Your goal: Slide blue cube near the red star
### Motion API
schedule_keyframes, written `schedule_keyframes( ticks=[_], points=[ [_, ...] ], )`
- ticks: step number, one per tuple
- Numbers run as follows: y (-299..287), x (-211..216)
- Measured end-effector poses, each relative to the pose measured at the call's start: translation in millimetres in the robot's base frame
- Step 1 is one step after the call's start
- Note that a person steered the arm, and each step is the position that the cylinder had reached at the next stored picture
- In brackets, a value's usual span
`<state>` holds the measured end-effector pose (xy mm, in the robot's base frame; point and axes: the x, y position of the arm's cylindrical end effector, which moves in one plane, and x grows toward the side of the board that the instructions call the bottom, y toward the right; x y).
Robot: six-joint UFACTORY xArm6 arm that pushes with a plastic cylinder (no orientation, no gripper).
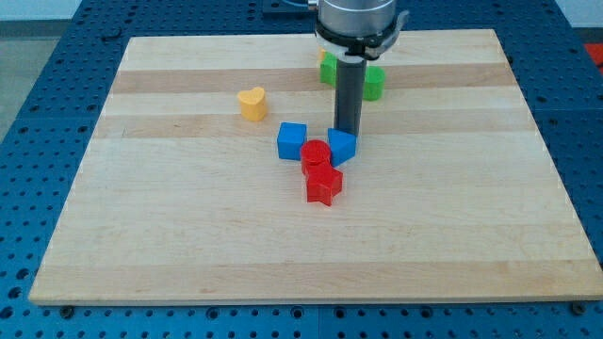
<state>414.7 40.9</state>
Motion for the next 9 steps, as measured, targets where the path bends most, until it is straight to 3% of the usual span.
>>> schedule_keyframes(
  ticks=[2,4,9],
  points=[
    [-6,30],
    [17,27],
    [-66,-33]
  ],
)
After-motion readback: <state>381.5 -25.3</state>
